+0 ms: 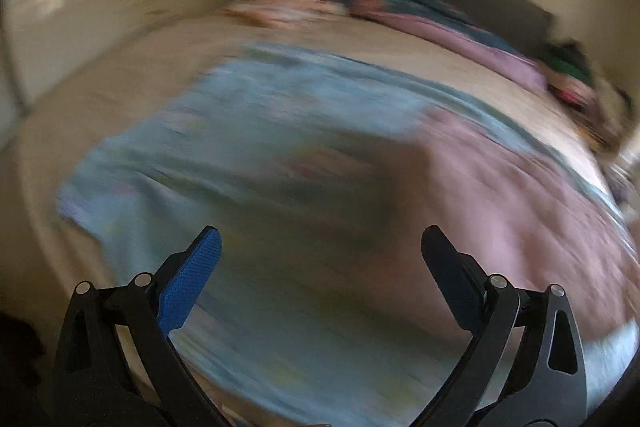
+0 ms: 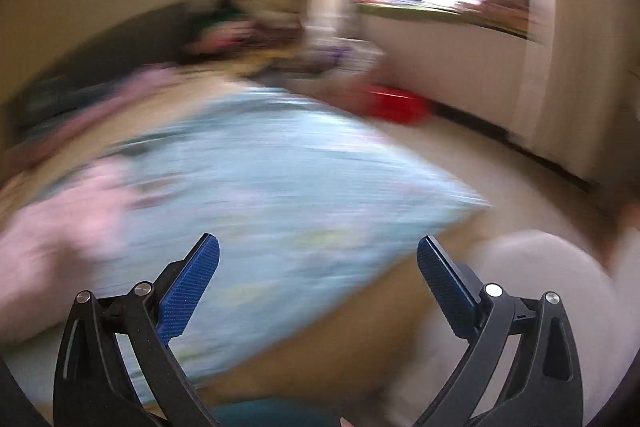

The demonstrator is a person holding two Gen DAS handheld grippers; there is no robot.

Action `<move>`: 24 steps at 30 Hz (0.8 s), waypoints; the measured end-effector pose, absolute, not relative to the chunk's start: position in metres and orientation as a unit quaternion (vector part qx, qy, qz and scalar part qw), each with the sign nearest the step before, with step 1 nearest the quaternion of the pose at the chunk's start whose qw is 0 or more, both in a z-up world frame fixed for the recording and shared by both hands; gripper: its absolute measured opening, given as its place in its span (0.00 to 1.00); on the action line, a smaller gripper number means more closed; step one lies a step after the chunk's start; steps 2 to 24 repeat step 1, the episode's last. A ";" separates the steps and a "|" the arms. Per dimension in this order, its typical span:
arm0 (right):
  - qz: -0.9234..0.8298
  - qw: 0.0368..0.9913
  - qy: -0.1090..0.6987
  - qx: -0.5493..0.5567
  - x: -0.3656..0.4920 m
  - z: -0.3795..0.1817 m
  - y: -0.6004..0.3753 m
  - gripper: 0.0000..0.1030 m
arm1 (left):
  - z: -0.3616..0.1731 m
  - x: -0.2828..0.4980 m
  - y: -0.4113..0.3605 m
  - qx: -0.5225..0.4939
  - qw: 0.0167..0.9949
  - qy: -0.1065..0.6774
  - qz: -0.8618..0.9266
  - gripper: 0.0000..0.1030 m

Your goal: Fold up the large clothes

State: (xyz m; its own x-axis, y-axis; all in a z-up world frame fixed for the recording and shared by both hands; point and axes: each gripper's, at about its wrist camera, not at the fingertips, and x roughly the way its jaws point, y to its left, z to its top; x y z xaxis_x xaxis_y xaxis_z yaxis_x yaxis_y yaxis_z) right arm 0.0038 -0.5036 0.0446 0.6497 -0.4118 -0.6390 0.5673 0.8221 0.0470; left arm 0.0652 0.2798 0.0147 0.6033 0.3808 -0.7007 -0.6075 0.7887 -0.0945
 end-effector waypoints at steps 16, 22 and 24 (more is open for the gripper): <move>-0.329 0.877 0.325 0.129 -0.005 0.032 -0.540 0.96 | 0.013 0.070 0.306 -0.159 0.871 0.343 0.315 0.91; -0.329 0.877 0.325 0.129 -0.005 0.032 -0.540 0.96 | 0.013 0.070 0.306 -0.159 0.871 0.343 0.315 0.91; -0.329 0.877 0.325 0.129 -0.005 0.032 -0.540 0.96 | 0.013 0.070 0.306 -0.159 0.871 0.343 0.315 0.91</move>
